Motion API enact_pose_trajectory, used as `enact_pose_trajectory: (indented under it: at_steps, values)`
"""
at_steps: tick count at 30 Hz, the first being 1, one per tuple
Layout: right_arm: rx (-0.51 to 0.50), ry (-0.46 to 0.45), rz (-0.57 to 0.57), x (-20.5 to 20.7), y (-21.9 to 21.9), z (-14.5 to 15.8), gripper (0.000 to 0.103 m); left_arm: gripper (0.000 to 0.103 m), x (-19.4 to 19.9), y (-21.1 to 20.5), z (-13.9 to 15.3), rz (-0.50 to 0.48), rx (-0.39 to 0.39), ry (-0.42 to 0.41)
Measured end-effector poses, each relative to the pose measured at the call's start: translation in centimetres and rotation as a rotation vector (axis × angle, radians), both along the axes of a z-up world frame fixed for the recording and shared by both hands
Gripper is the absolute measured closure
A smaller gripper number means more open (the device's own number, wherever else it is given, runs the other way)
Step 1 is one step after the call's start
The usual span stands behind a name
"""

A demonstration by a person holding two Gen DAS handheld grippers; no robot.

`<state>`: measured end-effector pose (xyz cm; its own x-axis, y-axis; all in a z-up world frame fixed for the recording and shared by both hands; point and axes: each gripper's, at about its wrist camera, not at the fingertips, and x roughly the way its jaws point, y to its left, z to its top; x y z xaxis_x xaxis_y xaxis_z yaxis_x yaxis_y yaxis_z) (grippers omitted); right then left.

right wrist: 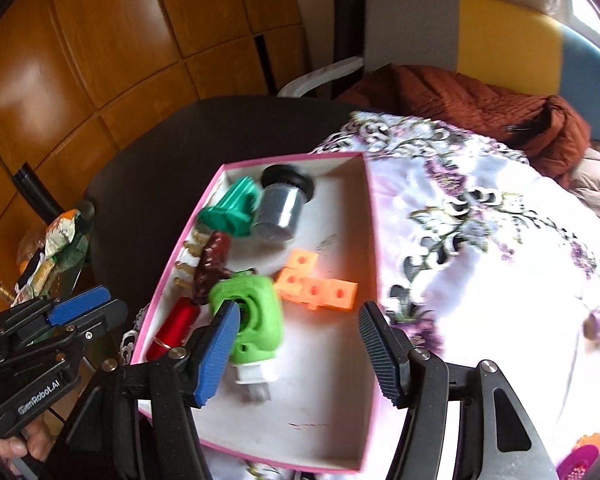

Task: Organize rigid objects
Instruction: 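Lower the green device into the tray and open the right gripper, then move the left tool to the magenta suction cup and close on it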

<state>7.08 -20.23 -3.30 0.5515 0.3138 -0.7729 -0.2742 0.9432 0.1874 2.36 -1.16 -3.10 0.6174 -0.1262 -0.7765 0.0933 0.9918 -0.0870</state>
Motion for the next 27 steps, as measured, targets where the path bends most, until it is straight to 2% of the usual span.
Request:
enact_pose_trajectory:
  at_steps: [3, 13, 27]
  values:
    - [-0.017, -0.023, -0.038, -0.5, -1.9, 0.6, 0.034, 0.076, -0.1, -0.3, 0.1, -0.008, 0.005, -0.002]
    - [-0.073, -0.049, -0.214, -2.1, -10.4, 1.8, 0.03, 0.076, 0.0, -1.4, 0.3, -0.038, 0.016, -0.003]
    - [-0.113, -0.054, -0.563, -6.0, -25.3, 2.5, 0.026, 0.076, 0.2, -4.0, 0.9, -0.104, 0.041, -0.02]
